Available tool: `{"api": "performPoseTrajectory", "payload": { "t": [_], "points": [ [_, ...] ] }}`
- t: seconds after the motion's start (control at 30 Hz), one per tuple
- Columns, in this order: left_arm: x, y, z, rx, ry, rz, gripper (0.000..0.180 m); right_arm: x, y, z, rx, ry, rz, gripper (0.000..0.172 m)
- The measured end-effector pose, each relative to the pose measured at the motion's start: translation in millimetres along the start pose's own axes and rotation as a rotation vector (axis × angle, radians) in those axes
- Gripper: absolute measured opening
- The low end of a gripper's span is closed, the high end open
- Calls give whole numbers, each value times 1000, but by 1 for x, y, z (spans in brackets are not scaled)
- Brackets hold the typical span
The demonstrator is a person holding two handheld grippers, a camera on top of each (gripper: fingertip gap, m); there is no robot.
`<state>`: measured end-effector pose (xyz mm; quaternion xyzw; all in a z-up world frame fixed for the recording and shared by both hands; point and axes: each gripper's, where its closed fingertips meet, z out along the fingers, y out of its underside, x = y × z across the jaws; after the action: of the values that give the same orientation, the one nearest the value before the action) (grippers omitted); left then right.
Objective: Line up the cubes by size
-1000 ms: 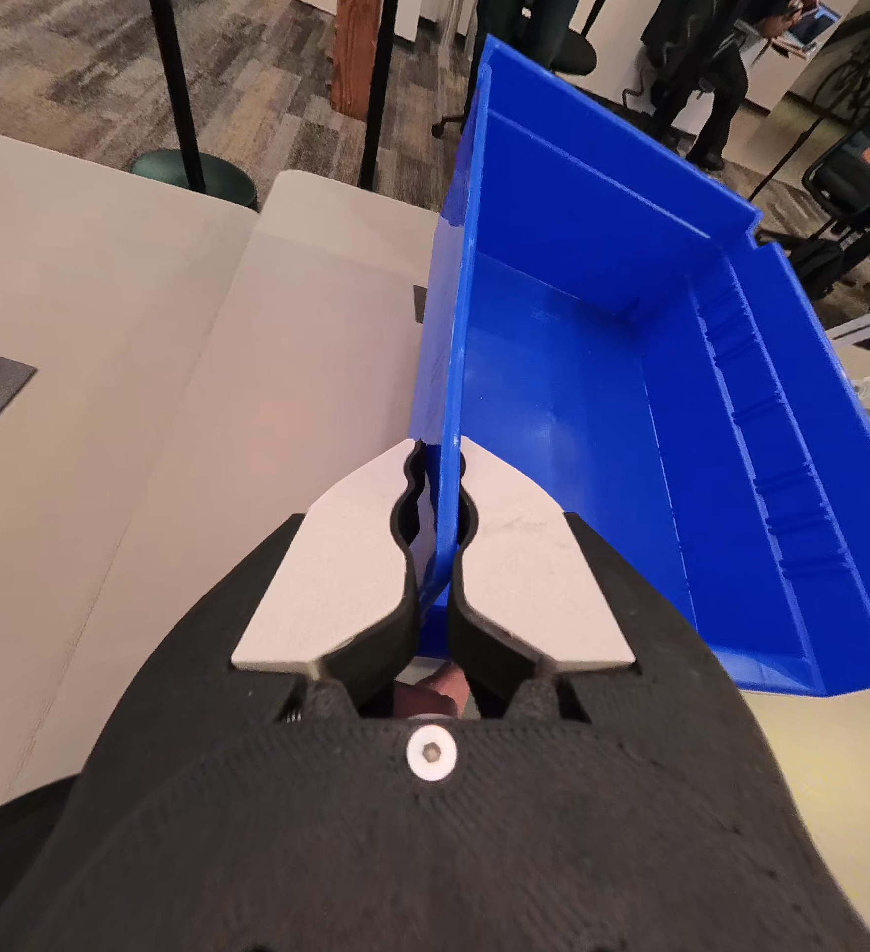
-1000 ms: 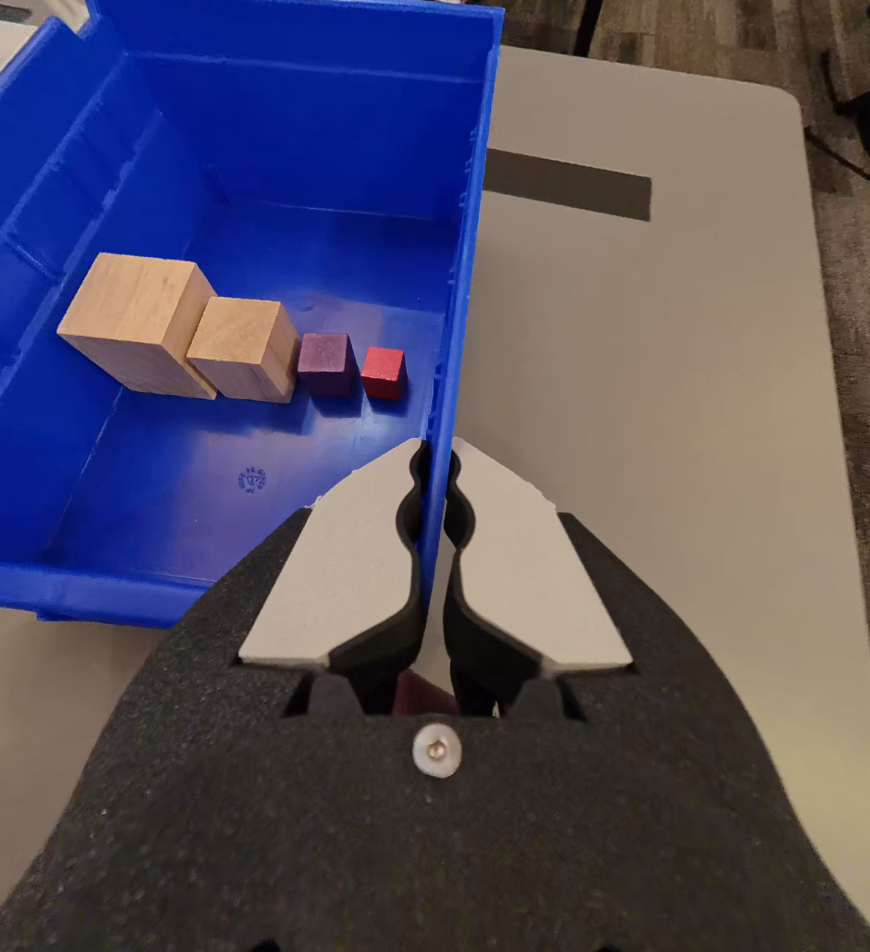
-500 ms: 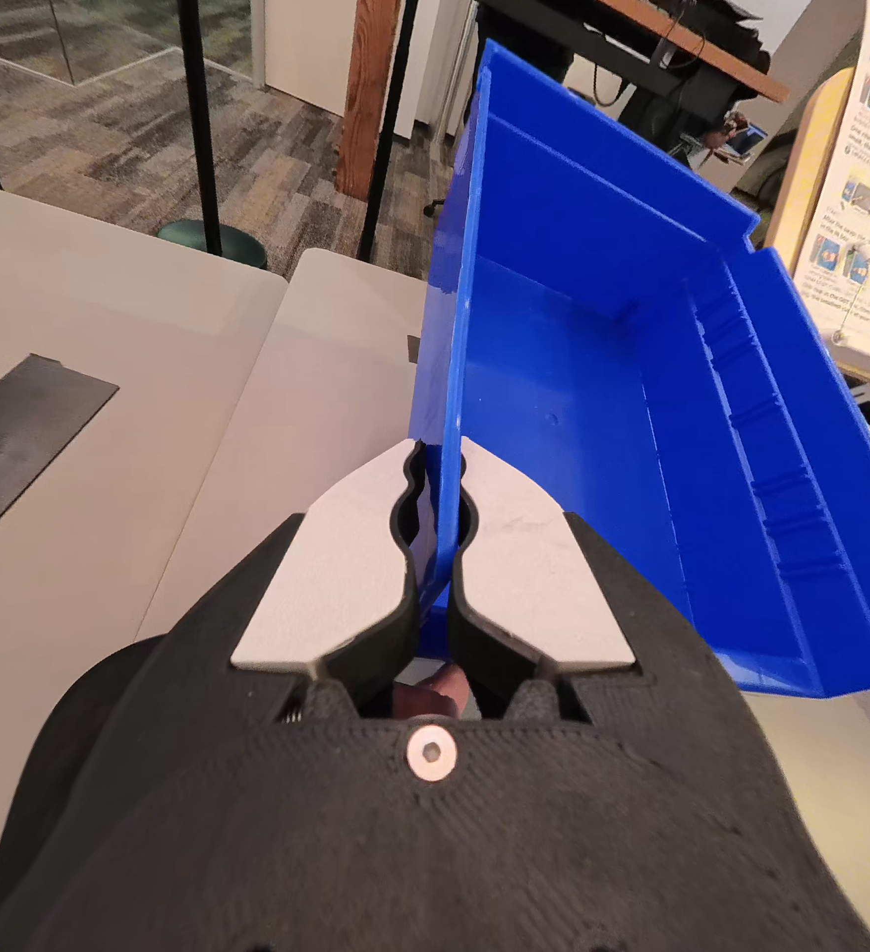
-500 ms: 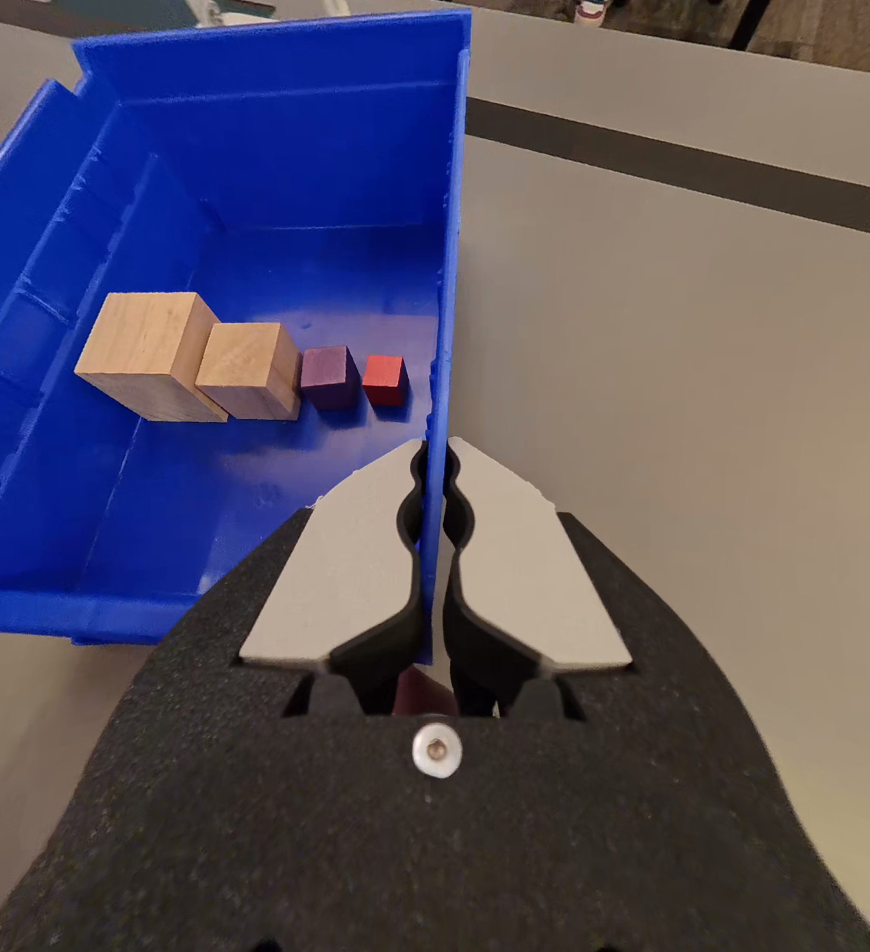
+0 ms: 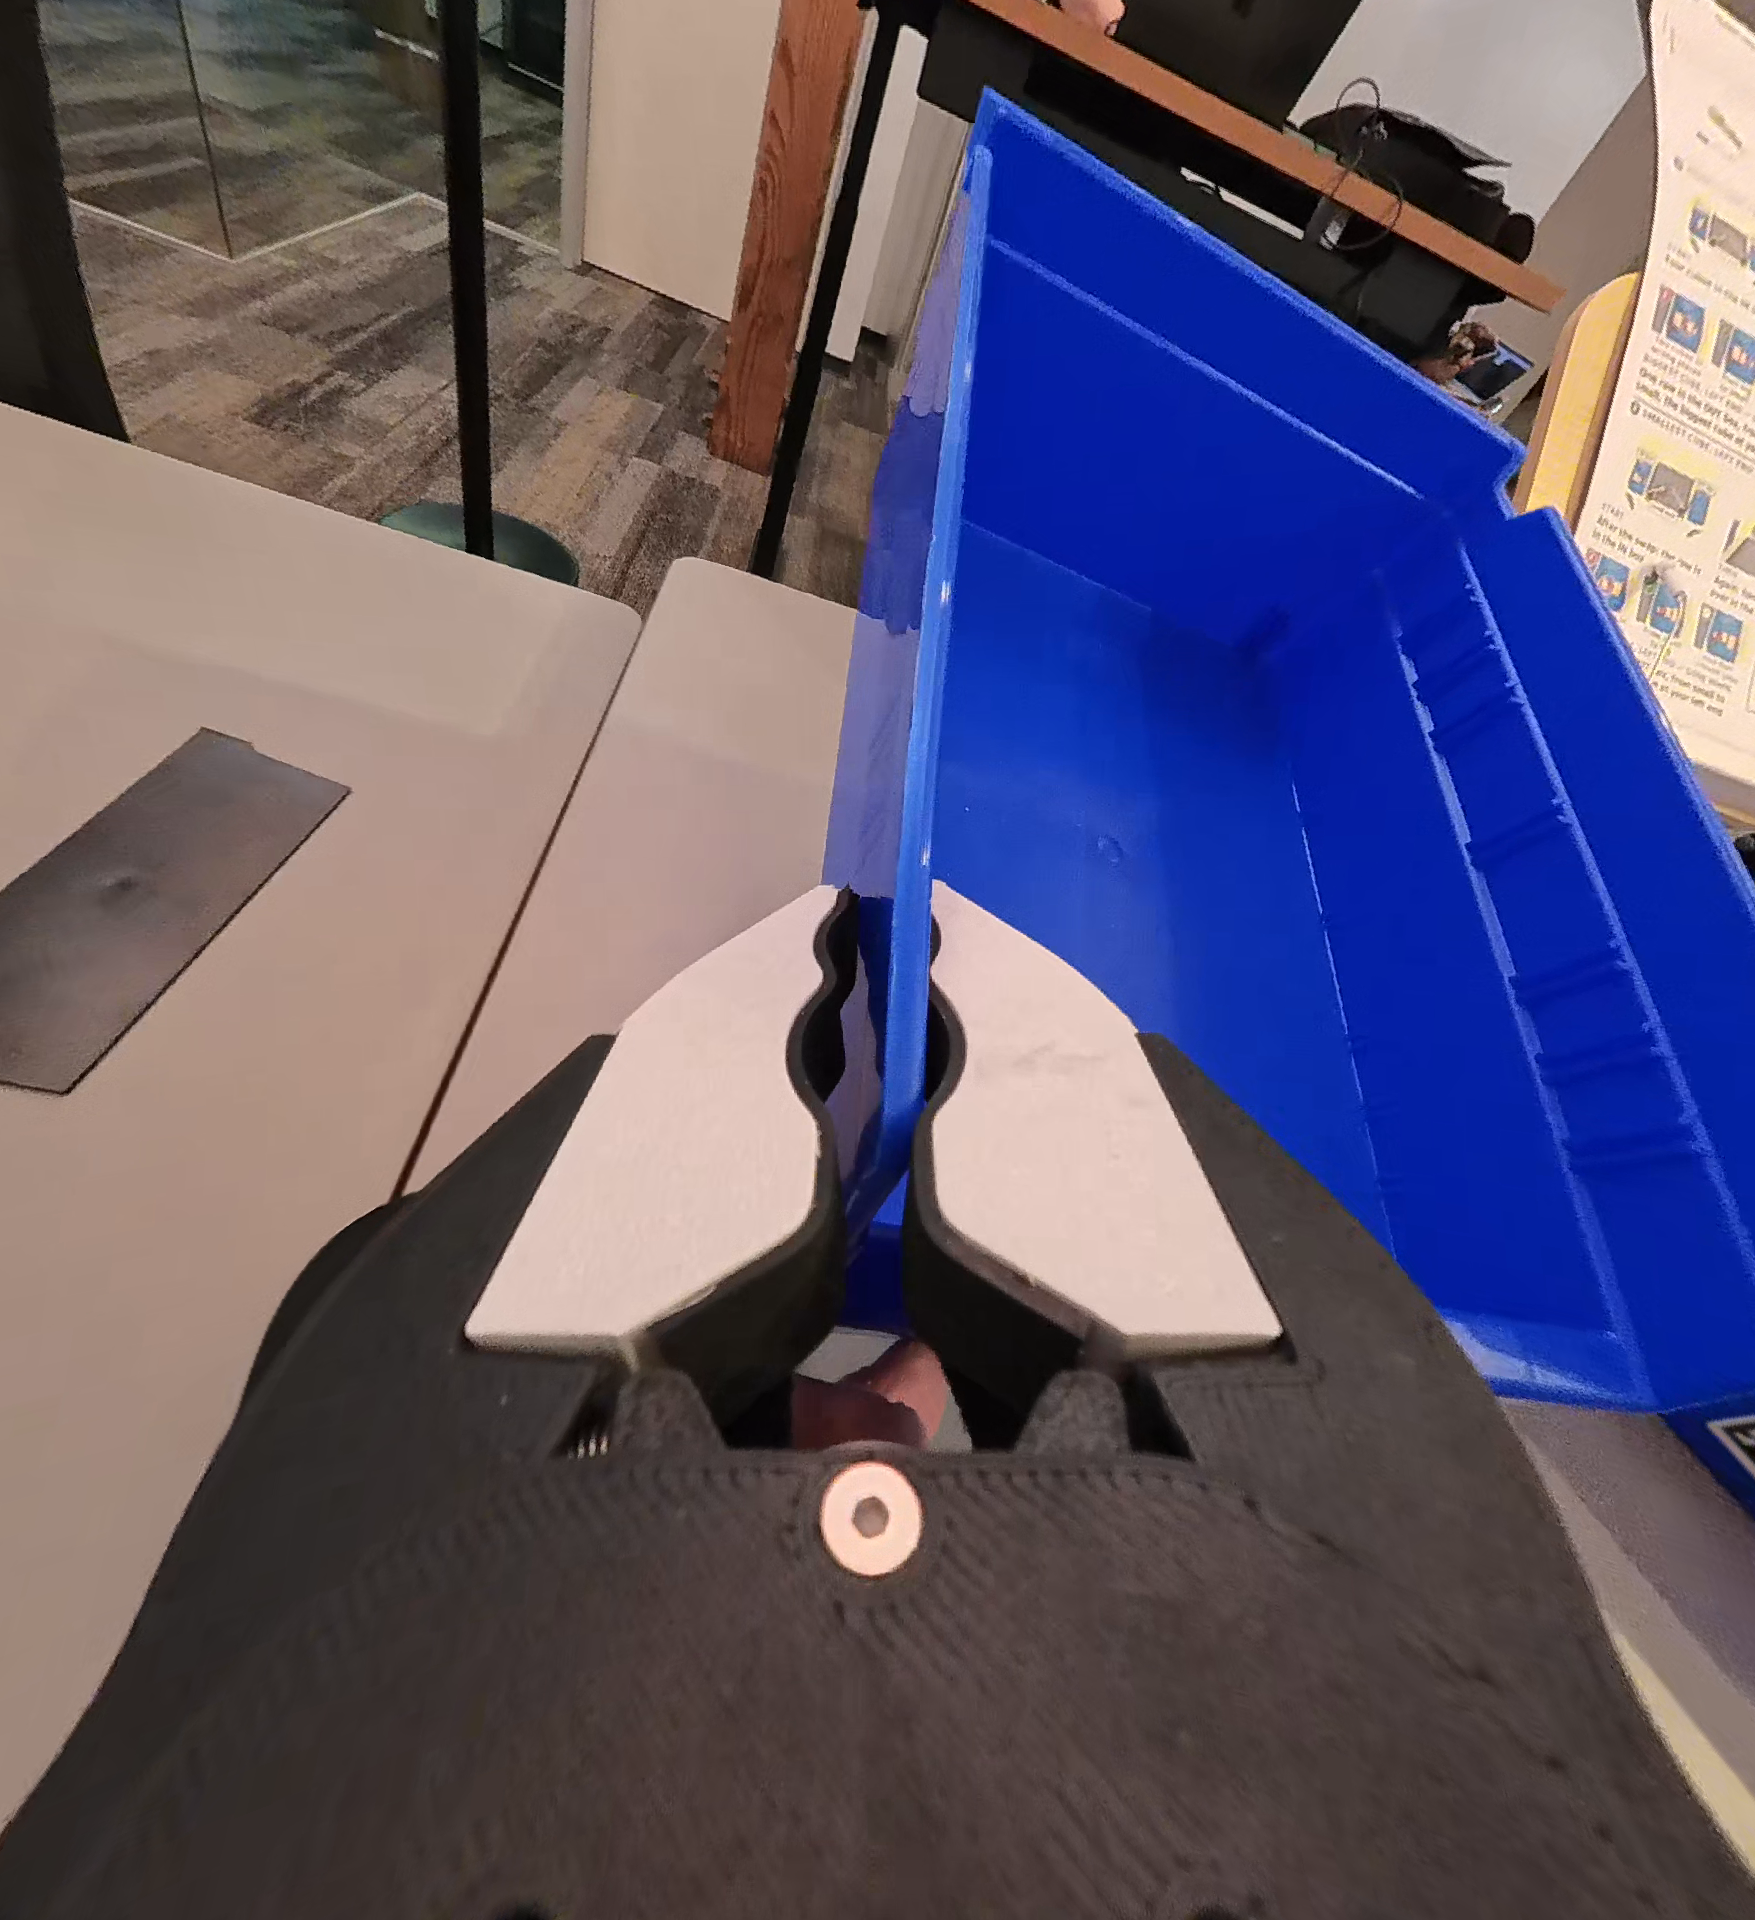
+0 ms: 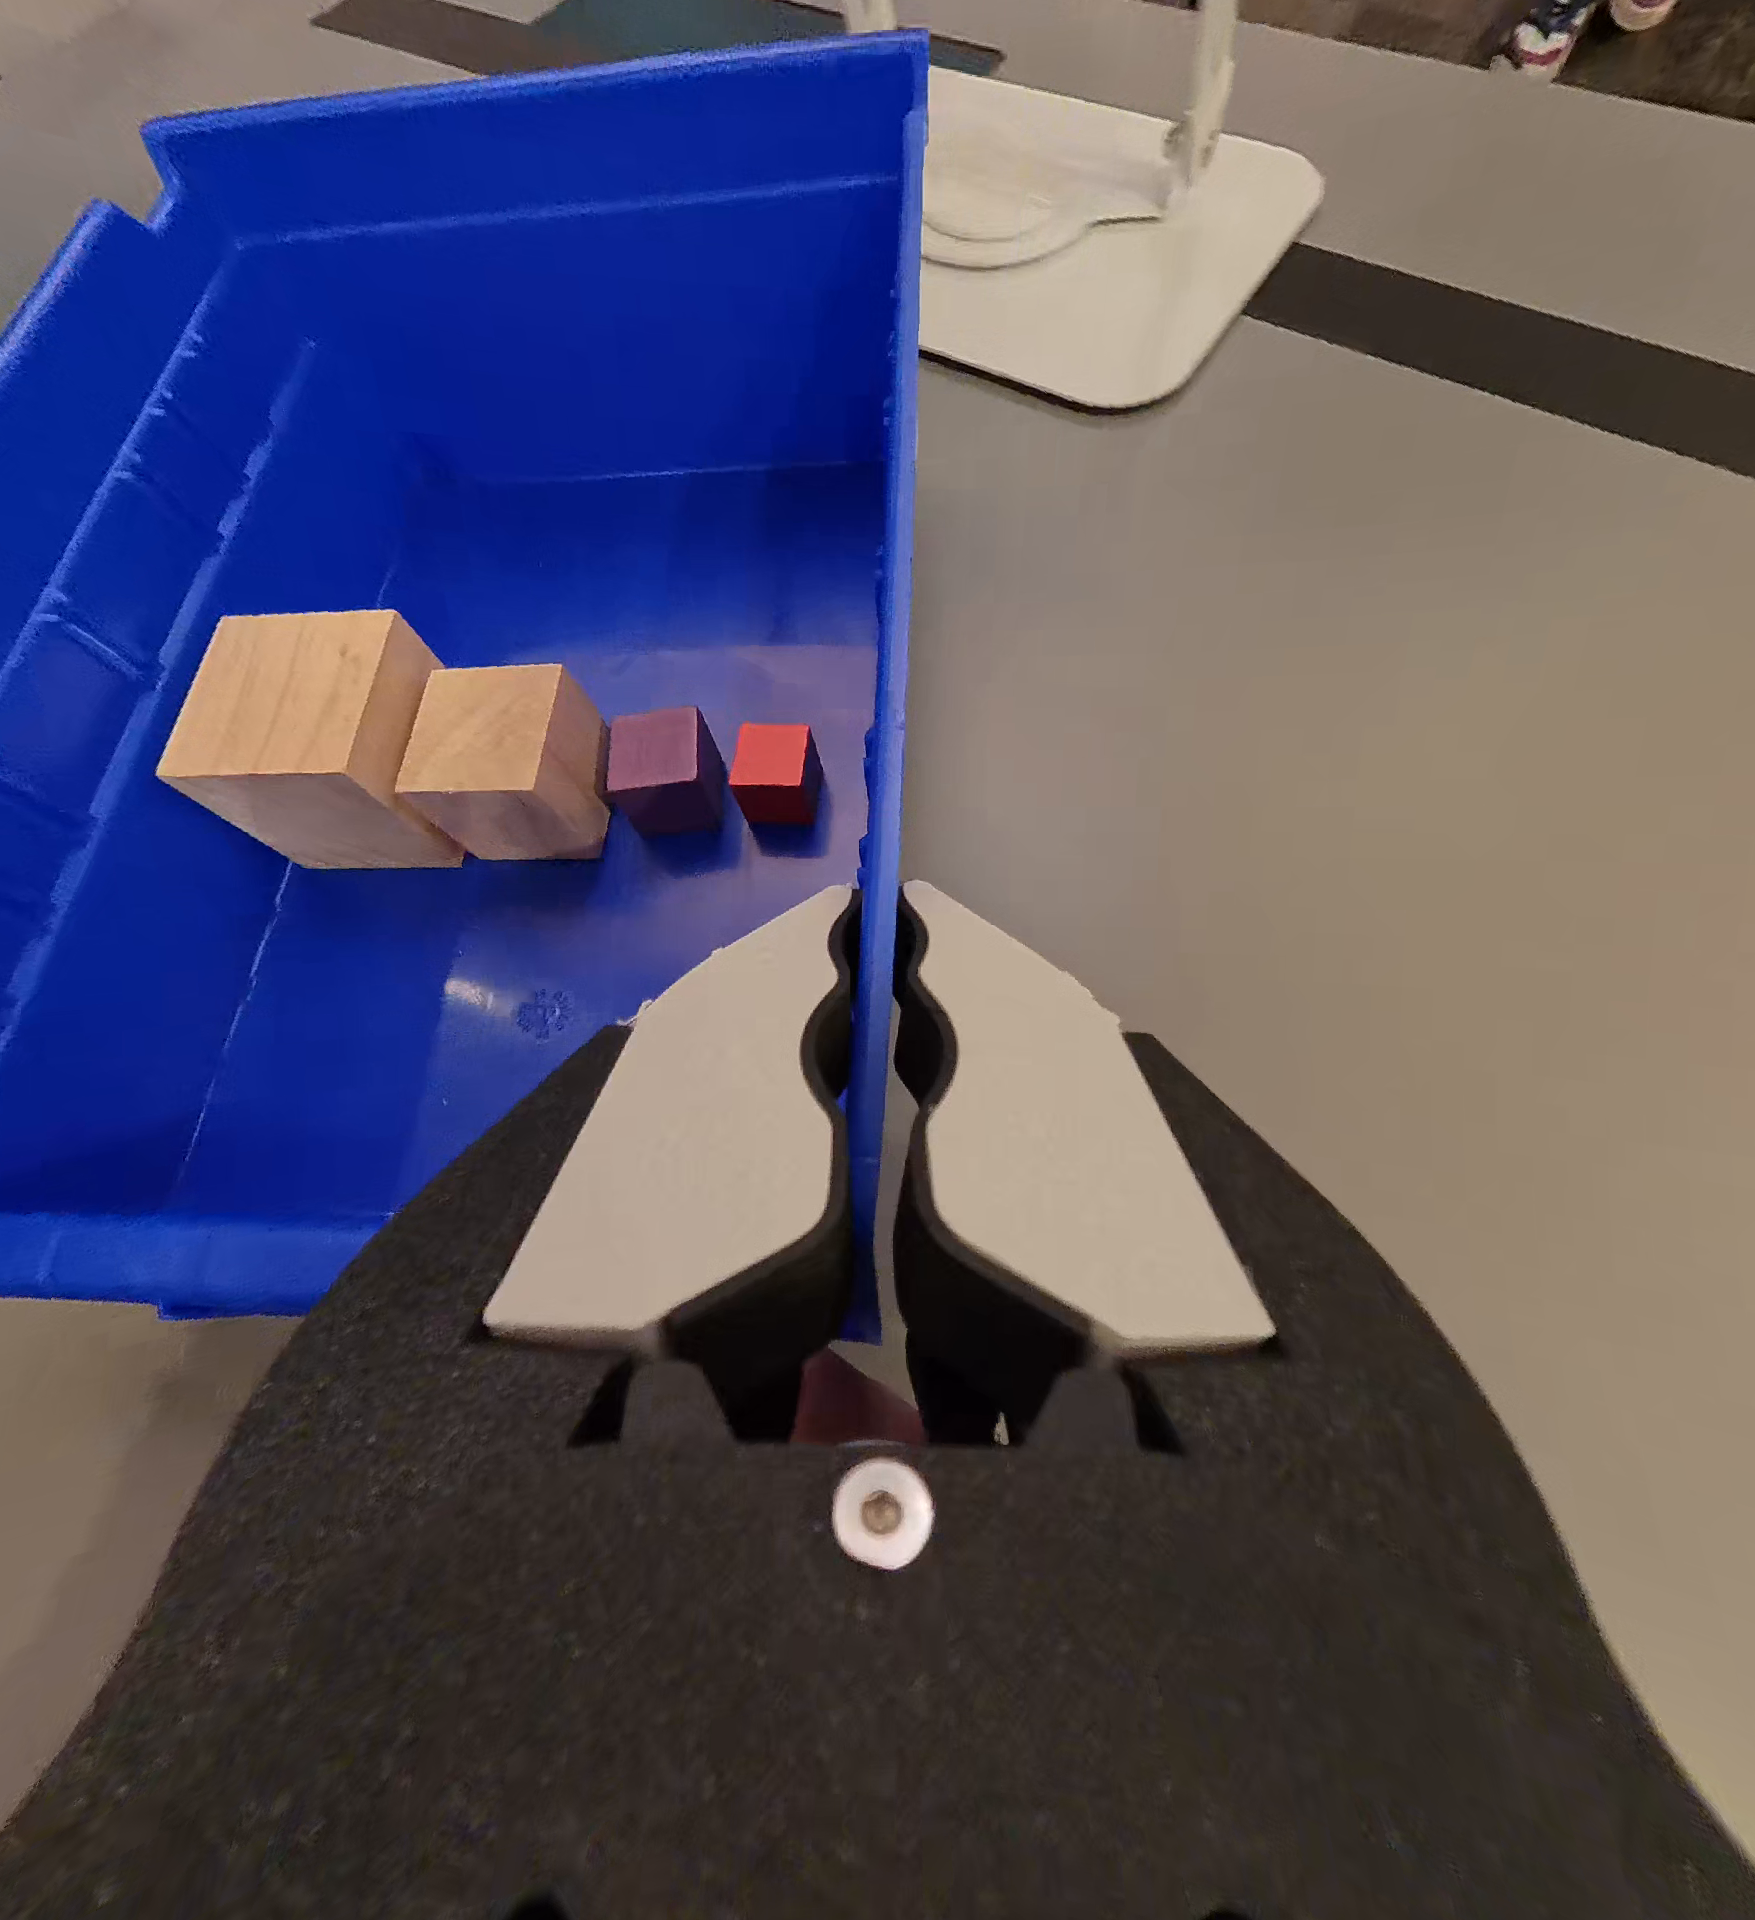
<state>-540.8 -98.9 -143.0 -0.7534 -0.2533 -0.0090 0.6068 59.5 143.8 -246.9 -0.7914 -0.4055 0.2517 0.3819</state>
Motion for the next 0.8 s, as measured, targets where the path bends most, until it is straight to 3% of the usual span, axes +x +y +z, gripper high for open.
{"api": "performPoseTrajectory", "payload": {
  "t": [0.5,0.8],
  "points": [
    [-30,-13,-33,65,-39,-24,7,-86,-64,108,1,-91,-57,2],
    [-9,-23,-74,88,-25,-12,8,-125,-104,170,35,-73,-36,3]
  ]
}}
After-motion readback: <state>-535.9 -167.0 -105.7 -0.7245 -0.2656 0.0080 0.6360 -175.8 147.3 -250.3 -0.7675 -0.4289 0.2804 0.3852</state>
